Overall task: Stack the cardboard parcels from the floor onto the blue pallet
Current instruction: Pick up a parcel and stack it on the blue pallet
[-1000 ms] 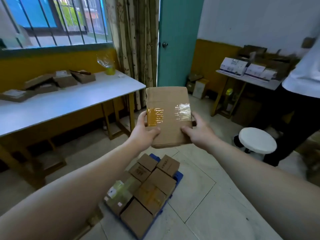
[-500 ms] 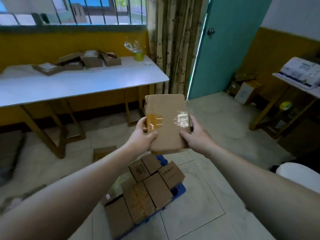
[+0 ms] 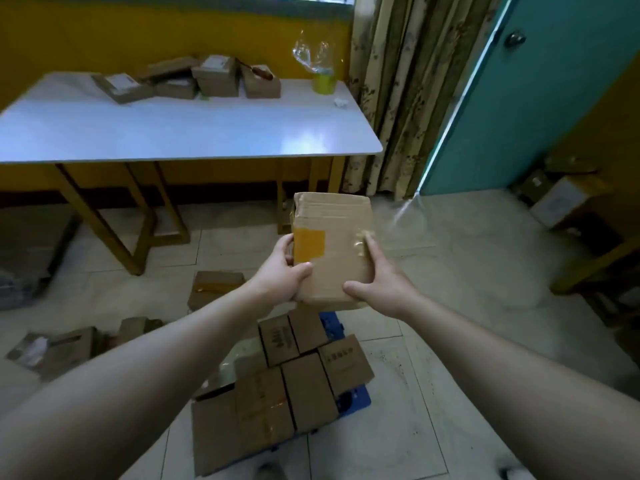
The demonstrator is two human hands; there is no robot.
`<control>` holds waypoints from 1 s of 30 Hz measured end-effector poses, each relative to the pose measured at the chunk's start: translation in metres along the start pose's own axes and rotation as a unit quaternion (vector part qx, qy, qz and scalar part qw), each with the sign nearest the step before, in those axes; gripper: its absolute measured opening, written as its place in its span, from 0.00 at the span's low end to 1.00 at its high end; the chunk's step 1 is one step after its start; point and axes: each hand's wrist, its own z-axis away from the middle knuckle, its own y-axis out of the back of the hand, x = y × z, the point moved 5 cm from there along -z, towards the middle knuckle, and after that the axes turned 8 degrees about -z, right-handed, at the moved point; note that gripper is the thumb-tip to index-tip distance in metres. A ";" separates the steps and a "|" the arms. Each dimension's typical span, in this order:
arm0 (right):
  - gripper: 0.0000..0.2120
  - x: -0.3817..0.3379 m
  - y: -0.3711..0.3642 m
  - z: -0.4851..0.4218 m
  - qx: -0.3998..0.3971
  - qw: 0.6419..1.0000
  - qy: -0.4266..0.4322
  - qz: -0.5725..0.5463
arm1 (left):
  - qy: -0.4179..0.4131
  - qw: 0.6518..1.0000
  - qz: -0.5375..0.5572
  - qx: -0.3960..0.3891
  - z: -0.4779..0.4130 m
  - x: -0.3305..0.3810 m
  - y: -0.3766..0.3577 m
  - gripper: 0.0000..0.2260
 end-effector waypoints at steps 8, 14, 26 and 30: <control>0.57 0.043 0.004 -0.090 -0.088 0.993 0.023 0.077 | 0.048 0.998 0.015 0.030 -0.078 -0.003 -0.034 0.29; 0.55 0.125 -0.003 -0.180 -0.159 0.976 0.056 0.135 | 0.124 0.991 0.033 0.043 -0.158 -0.053 -0.097 0.29; 0.52 0.360 -0.102 -0.304 -0.209 0.970 0.035 0.116 | 0.206 0.950 -0.233 0.027 -0.295 -0.272 -0.201 0.25; 0.53 0.423 -0.145 -0.333 -0.221 0.969 0.032 0.103 | 0.206 0.882 -0.418 -0.070 -0.311 -0.367 -0.226 0.31</control>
